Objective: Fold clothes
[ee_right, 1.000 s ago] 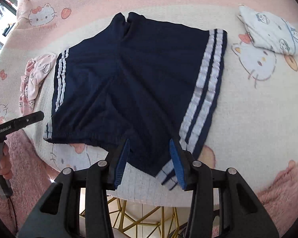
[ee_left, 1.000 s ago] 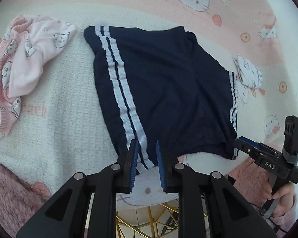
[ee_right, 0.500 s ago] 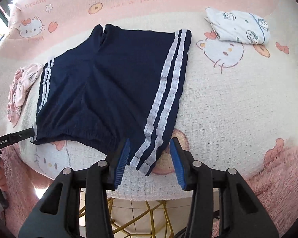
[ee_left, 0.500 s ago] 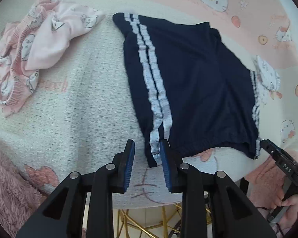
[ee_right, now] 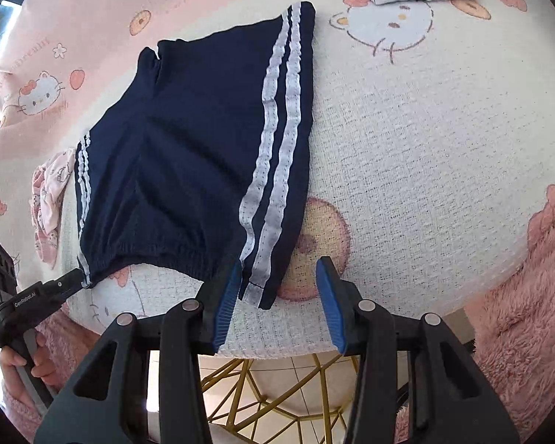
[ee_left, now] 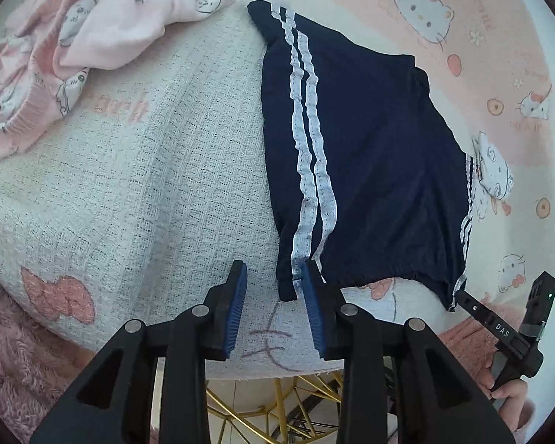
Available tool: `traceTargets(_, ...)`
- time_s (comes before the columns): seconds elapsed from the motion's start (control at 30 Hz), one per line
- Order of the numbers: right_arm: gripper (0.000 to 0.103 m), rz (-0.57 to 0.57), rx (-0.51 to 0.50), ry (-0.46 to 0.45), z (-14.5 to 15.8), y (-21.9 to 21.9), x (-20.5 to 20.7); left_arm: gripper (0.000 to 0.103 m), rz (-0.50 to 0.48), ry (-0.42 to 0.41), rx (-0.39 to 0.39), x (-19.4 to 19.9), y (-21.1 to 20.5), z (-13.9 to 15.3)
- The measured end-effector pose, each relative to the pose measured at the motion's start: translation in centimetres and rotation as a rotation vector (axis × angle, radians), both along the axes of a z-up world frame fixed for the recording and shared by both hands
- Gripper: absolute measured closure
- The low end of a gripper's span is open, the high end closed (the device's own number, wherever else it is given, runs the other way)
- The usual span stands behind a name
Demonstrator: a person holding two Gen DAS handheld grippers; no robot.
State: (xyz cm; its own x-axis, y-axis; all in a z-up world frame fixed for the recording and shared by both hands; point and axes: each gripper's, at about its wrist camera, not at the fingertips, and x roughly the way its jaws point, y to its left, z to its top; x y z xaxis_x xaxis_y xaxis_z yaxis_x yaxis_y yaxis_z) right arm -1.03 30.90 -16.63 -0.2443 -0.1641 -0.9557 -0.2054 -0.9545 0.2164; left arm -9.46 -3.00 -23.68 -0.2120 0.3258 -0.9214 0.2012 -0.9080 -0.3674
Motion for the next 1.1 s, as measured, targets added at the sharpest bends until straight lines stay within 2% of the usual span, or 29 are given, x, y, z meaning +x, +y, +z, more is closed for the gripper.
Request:
traceTargets(0.03,0.06,0.026,0.077,-0.001,0.2,-0.6,-0.1,0.07,-0.006,-0.001,-0.009,-0.1,-0.1,-0.1)
traceTargets(0.07,0.06,0.042,0.107,0.006,0.4,-1.0,-0.1,0.07,-0.014,0.0,-0.021,-0.2,0.0,-0.1)
traceTargets(0.13,0.06,0.046,0.132,0.016,0.9,-1.3,-0.1,0.07,-0.036,0.006,-0.053,-0.4,0.5,0.1)
traceTargets(0.2,0.06,0.022,0.111,0.011,0.9,-0.7,-0.1,0.069,-0.054,0.011,-0.076,-0.6,1.0,0.1)
traceTargets(0.27,0.06,-0.009,0.033,-0.001,0.5,-0.1,-0.2,0.068,-0.061,0.019,-0.081,-0.8,1.4,0.1)
traceTargets(0.4,0.06,0.0,-0.168,-0.008,-0.2,-0.4,-0.4,0.068,-0.03,0.028,0.03,-1.0,1.2,-0.2)
traceTargets(0.5,0.058,0.019,-0.187,-0.008,-0.5,-1.3,-0.7,0.068,-0.038,0.032,0.059,-0.8,1.3,-0.2)
traceTargets(0.63,0.058,-0.028,-0.25,-0.003,-0.9,-0.6,-0.9,0.068,-0.028,0.029,0.096,0.0,0.9,-0.3)
traceTargets(0.67,0.061,-0.046,-0.289,0.001,-0.9,-0.2,-0.9,0.068,-0.016,0.028,0.114,0.1,0.7,-0.3)
traceTargets(0.7,0.071,-0.064,-0.33,0.006,-1.0,0.1,-0.8,0.068,0.003,0.028,0.142,0.2,0.4,-0.4)
traceTargets(0.77,0.072,-0.105,-0.39,0.019,-1.0,0.7,-0.4,0.068,0.026,0.024,0.191,0.3,-0.1,-0.6)
traceTargets(0.87,0.072,-0.132,-0.375,0.021,-1.2,1.2,-0.9,0.068,0.007,0.007,0.199,-0.2,0.9,-1.1)
traceTargets(1.0,0.071,-0.074,-0.331,-0.011,-1.6,2.7,-1.2,0.068,-0.01,0.007,0.181,0.0,1.5,-1.0)
traceTargets(1.03,0.071,-0.057,-0.307,-0.007,-1.4,3.2,-0.8,0.071,-0.012,0.008,0.17,0.3,1.1,-0.9)
traceTargets(1.07,0.071,-0.045,-0.291,-0.004,-1.2,3.1,-0.8,0.081,-0.016,0.009,0.15,0.4,0.9,-0.8)
traceTargets(1.1,0.074,-0.04,-0.276,-0.001,-1.1,3.1,-0.8,0.085,-0.021,0.008,0.127,0.3,1.2,-0.8)
